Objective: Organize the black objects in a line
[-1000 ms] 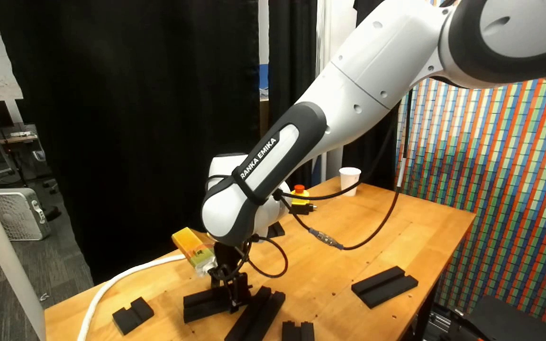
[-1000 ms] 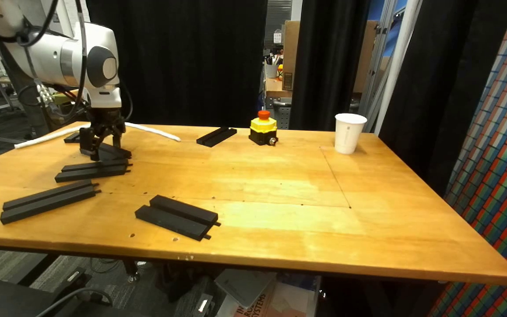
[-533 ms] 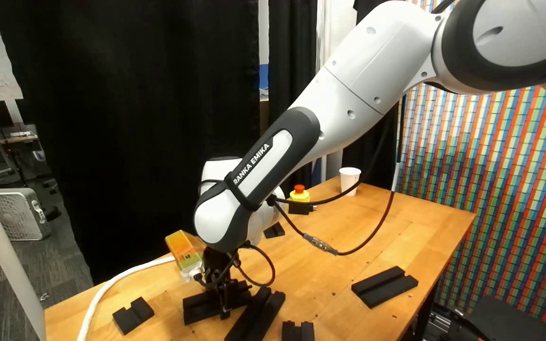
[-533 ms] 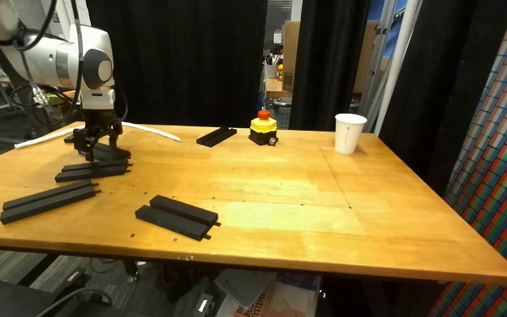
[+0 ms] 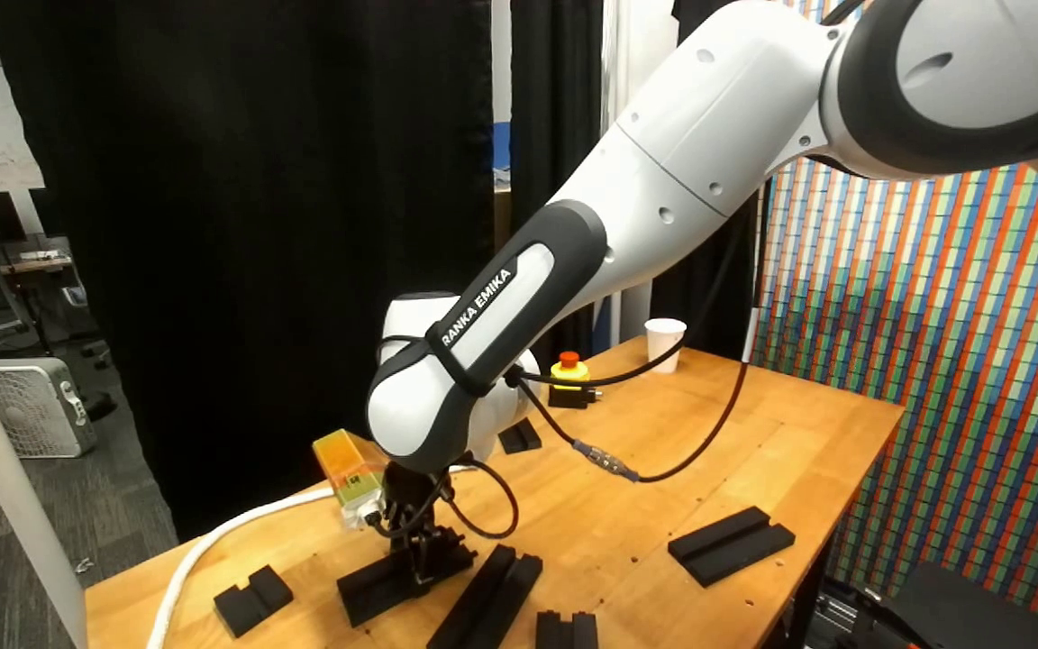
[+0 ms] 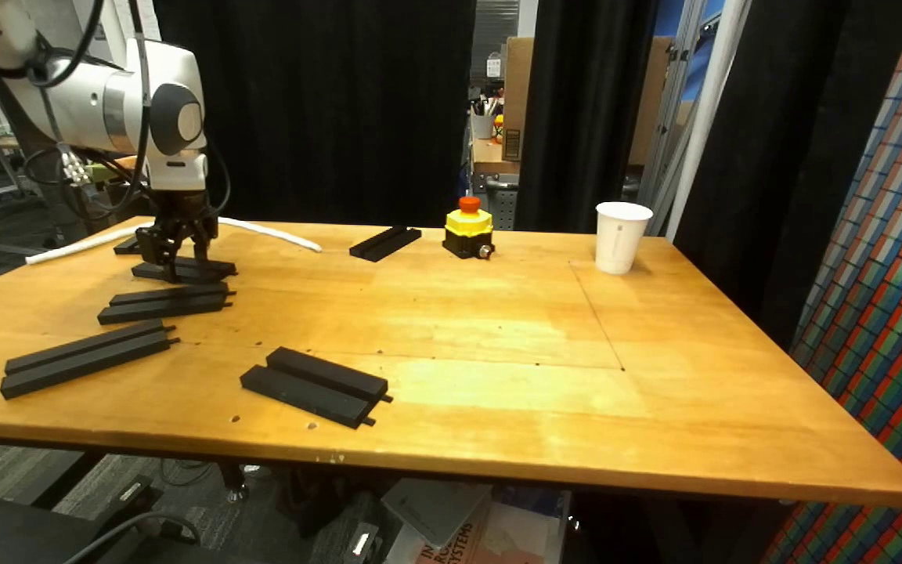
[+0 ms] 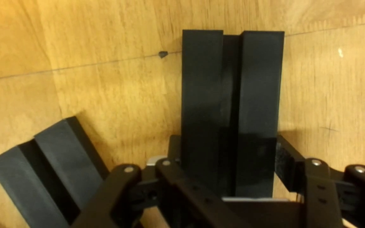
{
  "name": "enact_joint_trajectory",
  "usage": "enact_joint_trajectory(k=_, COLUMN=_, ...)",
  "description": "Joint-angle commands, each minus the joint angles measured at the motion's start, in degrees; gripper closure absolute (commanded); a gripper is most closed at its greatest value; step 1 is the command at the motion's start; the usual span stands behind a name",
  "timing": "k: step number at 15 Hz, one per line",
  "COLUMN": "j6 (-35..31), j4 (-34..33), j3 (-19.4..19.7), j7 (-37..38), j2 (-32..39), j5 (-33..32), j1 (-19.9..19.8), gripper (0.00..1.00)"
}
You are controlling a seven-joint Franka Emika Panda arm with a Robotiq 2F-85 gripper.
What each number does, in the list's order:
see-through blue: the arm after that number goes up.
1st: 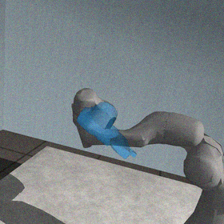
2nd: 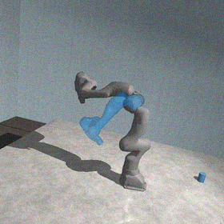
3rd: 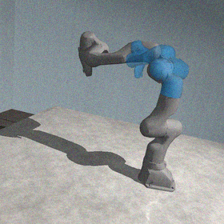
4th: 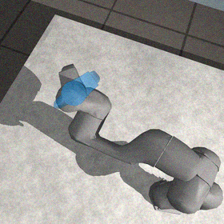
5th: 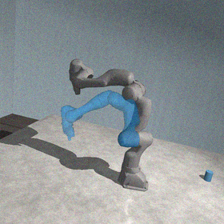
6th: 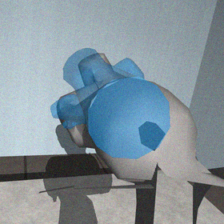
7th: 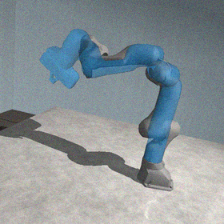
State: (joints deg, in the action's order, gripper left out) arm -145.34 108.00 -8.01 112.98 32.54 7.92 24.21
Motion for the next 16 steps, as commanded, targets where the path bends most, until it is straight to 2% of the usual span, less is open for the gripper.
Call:
enact_joint_trajectory(k=1, j6=0.89, j4=-1.04, j3=0.89, j7=-1.94, j2=-0.24, j5=-2.02, j1=-0.1, gripper=0.55)
enact_joint_trajectory(k=8, j6=3.23, j4=2.39, j3=4.23, j7=-11.99, j2=-7.75, j5=-7.99, j1=-3.81, gripper=0.55)
enact_joint_trajectory(k=11, j6=4.13, j4=5.59, j3=4.44, j7=-18.92, j2=-11.71, j5=-9.09, j1=-6.52, gripper=0.55)
enact_joint_trajectory(k=16, j6=3.51, j4=12.98, j3=3.7, j7=-33.3, j2=-16.75, j5=-6.93, j1=-10.99, gripper=0.55)
